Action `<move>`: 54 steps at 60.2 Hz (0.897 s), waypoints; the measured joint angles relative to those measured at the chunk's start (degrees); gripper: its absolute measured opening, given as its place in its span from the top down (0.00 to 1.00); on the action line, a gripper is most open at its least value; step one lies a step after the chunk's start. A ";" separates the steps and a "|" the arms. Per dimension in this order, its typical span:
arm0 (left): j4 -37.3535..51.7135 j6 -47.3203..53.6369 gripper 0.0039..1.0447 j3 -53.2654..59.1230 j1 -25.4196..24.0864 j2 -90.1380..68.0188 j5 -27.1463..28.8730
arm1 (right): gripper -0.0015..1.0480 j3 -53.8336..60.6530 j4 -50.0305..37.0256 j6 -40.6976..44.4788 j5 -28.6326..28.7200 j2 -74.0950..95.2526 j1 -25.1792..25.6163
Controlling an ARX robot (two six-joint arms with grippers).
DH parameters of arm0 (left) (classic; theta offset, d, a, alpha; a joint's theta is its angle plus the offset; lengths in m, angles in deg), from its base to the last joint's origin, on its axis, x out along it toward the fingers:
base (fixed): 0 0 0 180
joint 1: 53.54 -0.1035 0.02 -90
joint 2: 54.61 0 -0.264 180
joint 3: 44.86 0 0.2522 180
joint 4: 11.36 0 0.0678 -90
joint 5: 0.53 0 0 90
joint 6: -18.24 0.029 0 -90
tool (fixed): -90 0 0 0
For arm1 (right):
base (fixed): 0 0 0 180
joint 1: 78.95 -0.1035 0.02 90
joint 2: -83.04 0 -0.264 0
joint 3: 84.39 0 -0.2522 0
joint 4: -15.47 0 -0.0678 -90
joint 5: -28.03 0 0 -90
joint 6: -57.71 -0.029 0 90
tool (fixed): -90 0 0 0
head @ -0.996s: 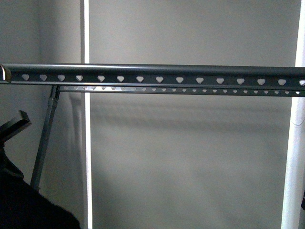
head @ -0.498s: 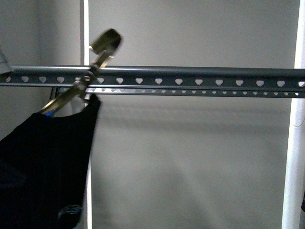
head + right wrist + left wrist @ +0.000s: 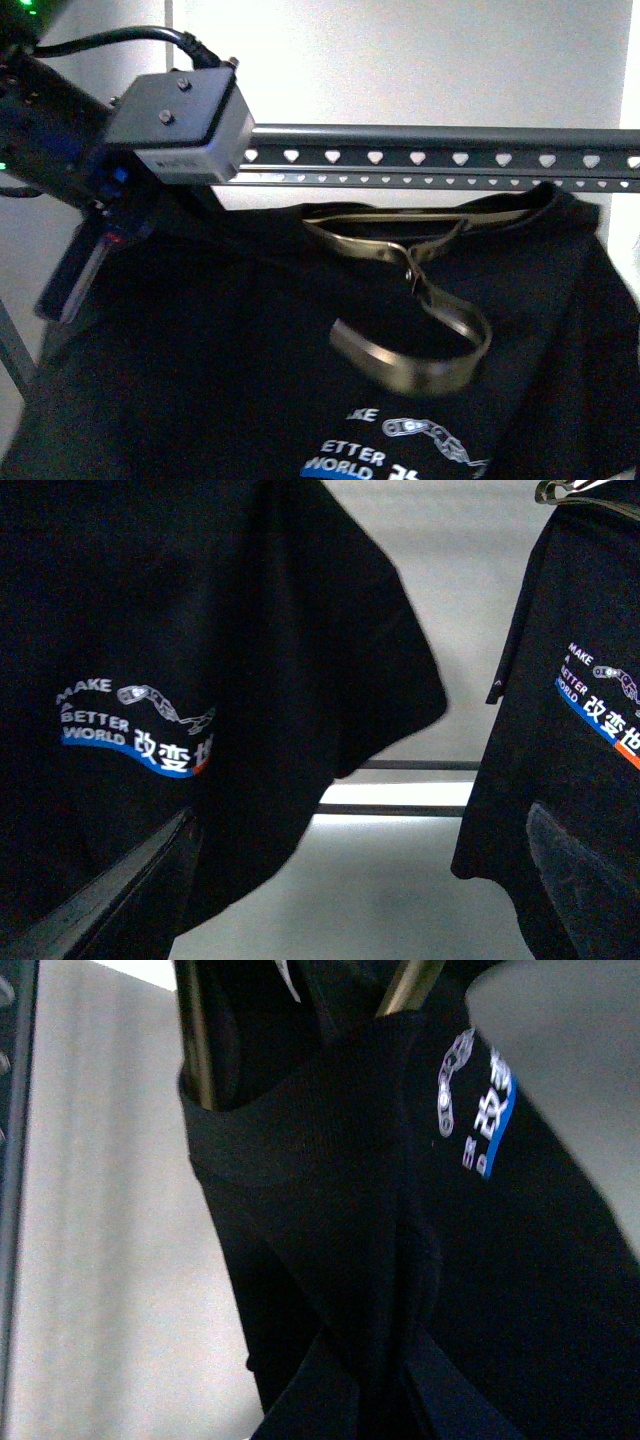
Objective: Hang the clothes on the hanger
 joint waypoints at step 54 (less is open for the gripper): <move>4.42 26.23 0.96 -5.46 1.18 -6.21 0.24 | 0.07 -2.78 -1.36 -0.85 29.48 9.79 10.14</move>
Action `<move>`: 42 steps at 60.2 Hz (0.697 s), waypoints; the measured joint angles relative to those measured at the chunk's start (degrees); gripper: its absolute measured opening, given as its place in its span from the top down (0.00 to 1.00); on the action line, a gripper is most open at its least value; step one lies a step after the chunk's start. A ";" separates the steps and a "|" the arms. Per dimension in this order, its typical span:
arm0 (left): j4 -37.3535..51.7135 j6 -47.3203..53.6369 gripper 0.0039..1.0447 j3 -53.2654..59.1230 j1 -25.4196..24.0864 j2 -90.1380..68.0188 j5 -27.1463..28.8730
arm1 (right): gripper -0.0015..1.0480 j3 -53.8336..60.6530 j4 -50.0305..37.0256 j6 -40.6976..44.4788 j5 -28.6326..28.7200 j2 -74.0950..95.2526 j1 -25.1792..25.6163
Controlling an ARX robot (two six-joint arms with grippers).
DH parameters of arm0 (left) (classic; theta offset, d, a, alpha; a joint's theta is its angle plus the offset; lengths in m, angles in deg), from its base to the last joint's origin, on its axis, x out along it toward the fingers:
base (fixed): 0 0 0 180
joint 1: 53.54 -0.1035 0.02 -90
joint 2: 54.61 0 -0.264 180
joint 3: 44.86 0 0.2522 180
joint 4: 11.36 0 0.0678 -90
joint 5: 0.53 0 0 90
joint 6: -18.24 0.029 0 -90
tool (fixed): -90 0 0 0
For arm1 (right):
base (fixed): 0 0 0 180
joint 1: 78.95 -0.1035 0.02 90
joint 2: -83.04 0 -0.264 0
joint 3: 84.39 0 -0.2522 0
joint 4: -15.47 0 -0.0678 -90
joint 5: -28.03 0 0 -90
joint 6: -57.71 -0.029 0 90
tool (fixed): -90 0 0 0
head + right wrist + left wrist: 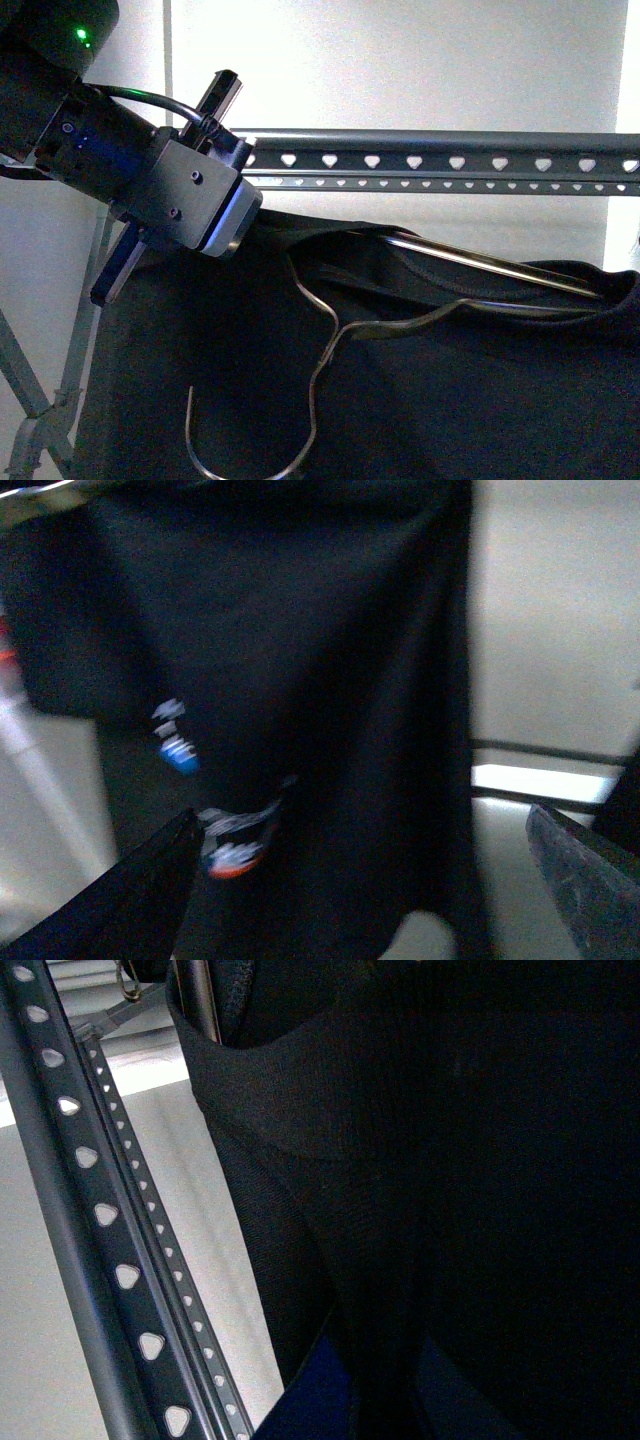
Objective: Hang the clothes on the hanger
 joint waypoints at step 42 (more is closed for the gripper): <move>0.00 0.00 0.96 0.00 0.00 0.00 -0.04 | 0.07 -36.96 -4.63 87.47 8.81 55.82 0.61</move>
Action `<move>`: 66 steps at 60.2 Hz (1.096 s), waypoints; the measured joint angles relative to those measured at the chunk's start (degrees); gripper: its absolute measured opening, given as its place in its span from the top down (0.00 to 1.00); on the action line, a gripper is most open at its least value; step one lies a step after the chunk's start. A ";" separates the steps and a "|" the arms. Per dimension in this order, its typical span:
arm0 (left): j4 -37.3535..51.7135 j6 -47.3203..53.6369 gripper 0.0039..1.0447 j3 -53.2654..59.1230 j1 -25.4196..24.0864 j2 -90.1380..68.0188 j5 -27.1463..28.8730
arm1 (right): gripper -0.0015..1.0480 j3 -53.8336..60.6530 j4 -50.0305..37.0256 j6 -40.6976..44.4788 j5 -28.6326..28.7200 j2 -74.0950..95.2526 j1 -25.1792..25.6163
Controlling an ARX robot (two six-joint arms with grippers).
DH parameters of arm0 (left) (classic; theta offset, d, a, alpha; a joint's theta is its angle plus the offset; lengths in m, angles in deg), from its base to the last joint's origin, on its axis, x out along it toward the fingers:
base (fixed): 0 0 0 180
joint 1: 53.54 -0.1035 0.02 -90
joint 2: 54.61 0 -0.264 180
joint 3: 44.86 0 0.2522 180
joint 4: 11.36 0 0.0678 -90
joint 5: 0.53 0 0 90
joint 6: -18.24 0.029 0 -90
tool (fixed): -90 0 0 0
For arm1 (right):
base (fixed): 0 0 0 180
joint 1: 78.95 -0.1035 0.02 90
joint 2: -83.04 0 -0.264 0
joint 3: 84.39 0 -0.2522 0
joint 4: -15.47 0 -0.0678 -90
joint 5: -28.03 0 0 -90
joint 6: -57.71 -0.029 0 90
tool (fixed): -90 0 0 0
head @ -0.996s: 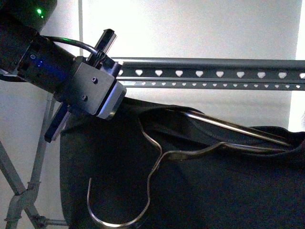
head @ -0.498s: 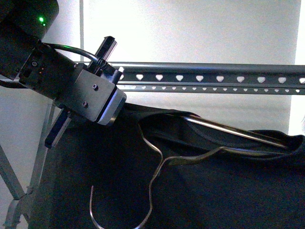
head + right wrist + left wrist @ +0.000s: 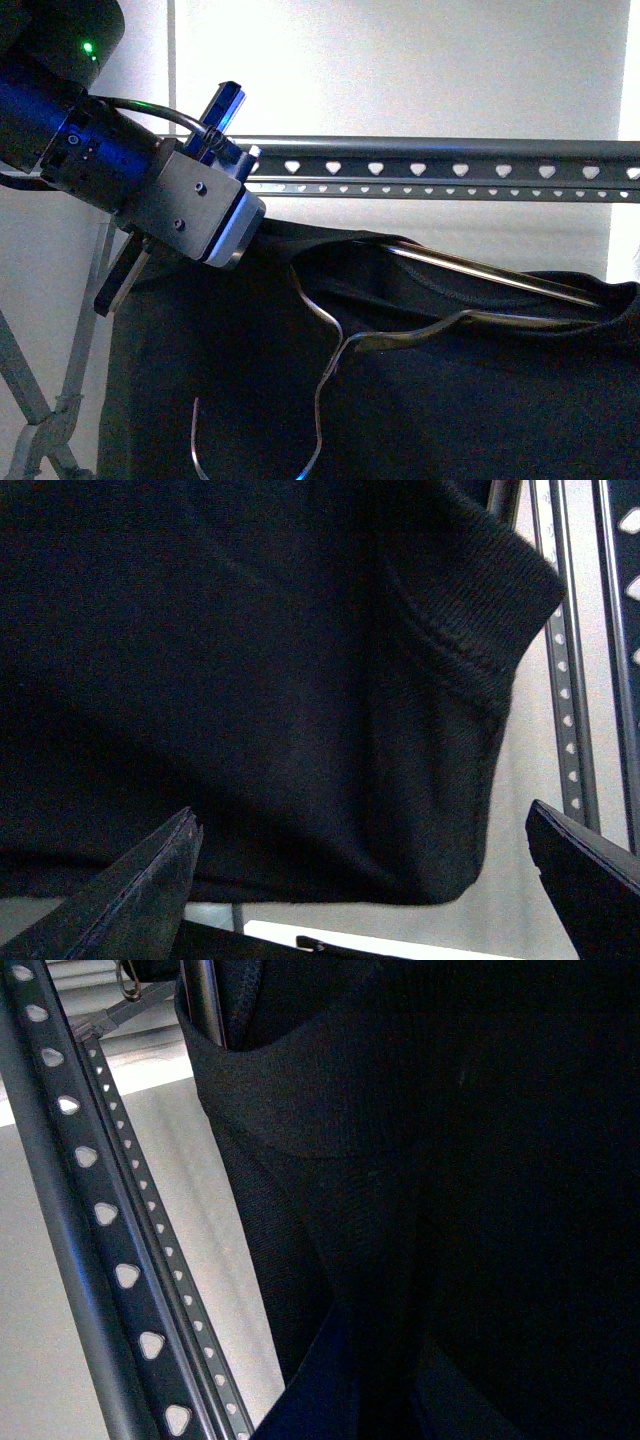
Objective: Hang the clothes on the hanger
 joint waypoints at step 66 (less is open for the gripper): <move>0.02 0.00 0.96 -0.02 -0.31 0.00 0.24 | 0.72 -15.65 0.52 -21.55 -9.25 16.63 -10.95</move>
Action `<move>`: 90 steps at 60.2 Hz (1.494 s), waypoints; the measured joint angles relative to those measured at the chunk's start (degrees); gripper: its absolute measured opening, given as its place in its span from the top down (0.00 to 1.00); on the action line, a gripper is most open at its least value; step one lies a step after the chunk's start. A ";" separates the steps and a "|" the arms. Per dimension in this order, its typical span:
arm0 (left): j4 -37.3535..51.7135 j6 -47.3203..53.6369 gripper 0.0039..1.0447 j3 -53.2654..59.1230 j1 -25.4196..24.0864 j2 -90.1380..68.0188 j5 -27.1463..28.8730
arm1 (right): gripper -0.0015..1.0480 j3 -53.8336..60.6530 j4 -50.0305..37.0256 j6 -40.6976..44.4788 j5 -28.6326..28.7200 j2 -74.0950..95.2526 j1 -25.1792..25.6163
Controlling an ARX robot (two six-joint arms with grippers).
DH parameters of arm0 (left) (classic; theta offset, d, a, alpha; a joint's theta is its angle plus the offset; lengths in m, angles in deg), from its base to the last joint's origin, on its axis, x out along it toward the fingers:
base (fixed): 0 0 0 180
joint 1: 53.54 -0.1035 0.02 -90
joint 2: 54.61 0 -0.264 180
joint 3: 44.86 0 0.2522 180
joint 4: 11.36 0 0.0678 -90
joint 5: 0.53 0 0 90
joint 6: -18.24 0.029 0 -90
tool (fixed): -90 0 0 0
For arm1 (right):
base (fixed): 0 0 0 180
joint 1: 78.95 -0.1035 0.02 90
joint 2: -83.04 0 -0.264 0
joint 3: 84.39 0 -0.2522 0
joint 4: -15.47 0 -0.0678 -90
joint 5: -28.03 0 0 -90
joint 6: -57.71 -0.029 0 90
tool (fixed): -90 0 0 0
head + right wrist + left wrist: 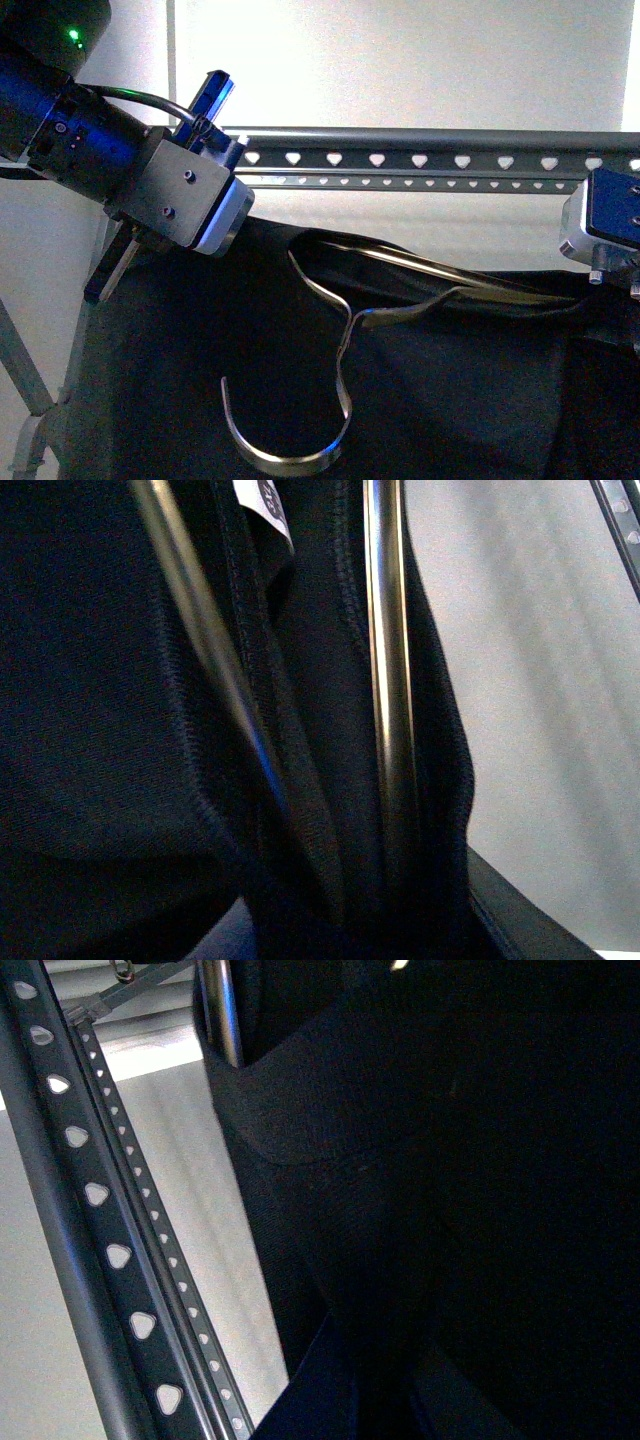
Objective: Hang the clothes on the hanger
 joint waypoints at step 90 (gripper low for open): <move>32.30 -136.69 0.31 18.67 -8.52 16.20 34.71 | 0.91 -12.26 12.83 -37.16 1.88 5.46 14.97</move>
